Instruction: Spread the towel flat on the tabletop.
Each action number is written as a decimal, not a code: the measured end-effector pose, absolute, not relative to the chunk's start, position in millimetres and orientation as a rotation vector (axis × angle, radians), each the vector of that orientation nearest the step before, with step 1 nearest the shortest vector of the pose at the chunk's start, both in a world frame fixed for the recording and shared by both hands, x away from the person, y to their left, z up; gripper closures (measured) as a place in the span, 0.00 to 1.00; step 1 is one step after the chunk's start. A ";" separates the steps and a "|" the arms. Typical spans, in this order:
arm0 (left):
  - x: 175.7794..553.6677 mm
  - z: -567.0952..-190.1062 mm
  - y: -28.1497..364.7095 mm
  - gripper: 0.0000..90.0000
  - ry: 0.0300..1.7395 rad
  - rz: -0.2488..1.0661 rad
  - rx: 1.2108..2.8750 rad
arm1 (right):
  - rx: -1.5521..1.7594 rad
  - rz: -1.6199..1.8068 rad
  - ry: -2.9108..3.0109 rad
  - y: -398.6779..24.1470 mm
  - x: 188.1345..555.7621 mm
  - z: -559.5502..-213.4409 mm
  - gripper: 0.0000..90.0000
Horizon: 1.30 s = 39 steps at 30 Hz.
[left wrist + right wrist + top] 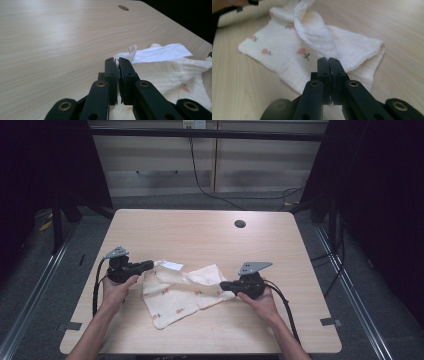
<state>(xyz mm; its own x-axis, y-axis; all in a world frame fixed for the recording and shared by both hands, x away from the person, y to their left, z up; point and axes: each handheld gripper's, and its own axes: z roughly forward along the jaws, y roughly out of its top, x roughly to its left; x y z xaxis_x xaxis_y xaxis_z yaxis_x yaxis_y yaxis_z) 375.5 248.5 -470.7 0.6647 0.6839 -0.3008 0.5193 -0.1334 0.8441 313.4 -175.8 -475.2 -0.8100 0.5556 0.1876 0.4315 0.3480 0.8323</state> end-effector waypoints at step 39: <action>325.9 -336.8 228.2 0.97 0.572 0.284 1.606 | 0.907 1.540 2.151 -236.2 291.0 -328.8 0.99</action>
<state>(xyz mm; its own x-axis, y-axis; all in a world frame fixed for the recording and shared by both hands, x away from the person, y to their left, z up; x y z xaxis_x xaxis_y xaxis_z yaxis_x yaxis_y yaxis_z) 325.9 228.2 -336.8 0.8421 0.5180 -0.1501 0.1934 -0.0302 0.9807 291.0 -236.2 -328.8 -0.7367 0.6707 0.0863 0.2980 0.2073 0.9318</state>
